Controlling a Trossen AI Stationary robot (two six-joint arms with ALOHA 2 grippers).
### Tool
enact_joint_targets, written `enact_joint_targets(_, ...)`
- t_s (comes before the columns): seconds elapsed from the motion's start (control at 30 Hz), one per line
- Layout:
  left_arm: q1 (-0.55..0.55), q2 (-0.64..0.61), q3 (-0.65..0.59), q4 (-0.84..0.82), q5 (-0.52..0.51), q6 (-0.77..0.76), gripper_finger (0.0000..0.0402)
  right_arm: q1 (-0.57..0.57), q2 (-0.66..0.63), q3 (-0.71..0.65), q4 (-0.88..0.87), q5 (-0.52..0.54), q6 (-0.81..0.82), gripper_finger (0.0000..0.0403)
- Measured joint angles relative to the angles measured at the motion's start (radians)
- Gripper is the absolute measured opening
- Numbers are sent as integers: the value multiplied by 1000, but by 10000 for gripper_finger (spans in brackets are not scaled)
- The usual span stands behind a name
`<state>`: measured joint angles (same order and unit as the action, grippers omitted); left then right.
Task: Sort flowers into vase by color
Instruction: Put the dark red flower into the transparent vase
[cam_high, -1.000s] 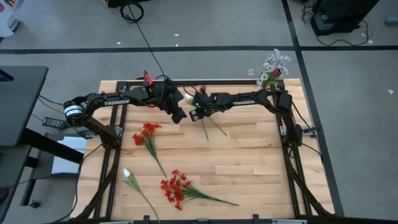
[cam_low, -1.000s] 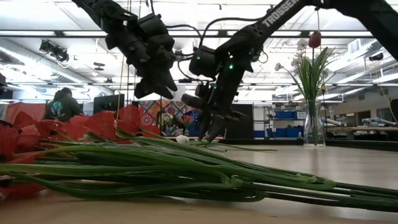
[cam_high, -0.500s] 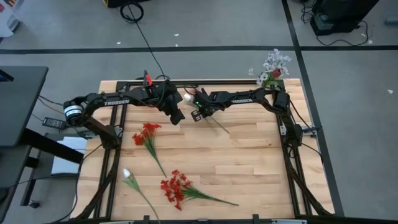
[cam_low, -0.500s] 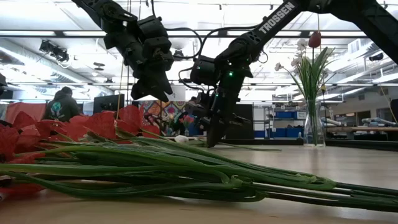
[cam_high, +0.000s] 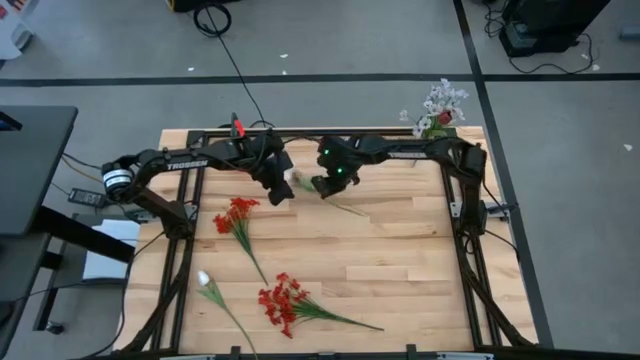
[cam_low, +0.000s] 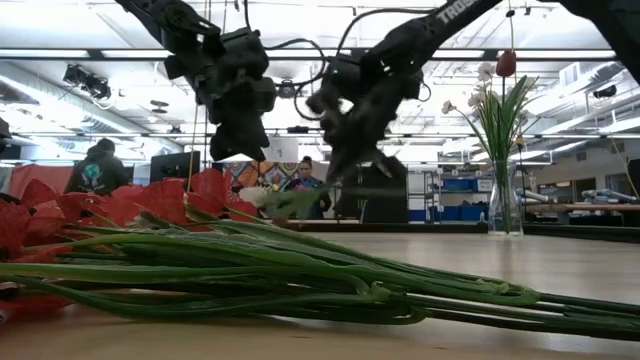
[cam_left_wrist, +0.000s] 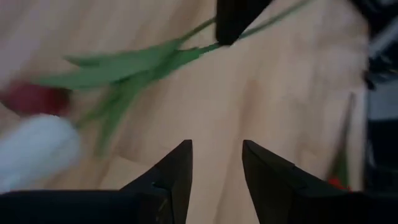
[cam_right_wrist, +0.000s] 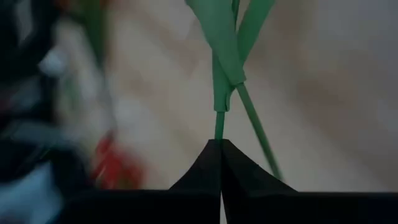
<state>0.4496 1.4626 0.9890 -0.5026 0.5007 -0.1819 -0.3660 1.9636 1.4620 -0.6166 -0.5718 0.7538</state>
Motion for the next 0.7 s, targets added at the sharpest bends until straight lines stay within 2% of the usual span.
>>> enact_joint_targets(0.07, 0, -5, 0, 0, 52, 31, 144, -11, -13, -1, -50, -139, -47, 2)
enact_joint_targets(0.13, 2, -17, -1, -8, 95, 62, 144, -21, -30, 1, -146, -226, -70, 2)
enact_joint_targets(0.2, 2, -32, -1, -5, 118, 88, 144, -33, -39, 2, -298, -224, -82, 2)
enact_joint_targets(0.3, 2, -43, -1, -4, 119, 114, 144, -39, -39, 0, -533, -137, -112, 2)
enact_joint_targets(0.4, 2, -51, -1, 2, 119, 119, 144, -22, -45, 0, -703, -162, -191, 3)
enact_joint_targets(0.5, -4, -51, -1, -1, 118, 118, 144, -2, -58, 0, -721, -197, -253, 4)
enact_joint_targets(0.6, -18, -56, -1, 2, 119, 112, 144, 4, -102, 1, -631, -186, -239, 4)
enact_joint_targets(0.7, -24, -57, -1, 25, 119, 61, 144, 6, -156, 1, -513, -65, -171, 5)
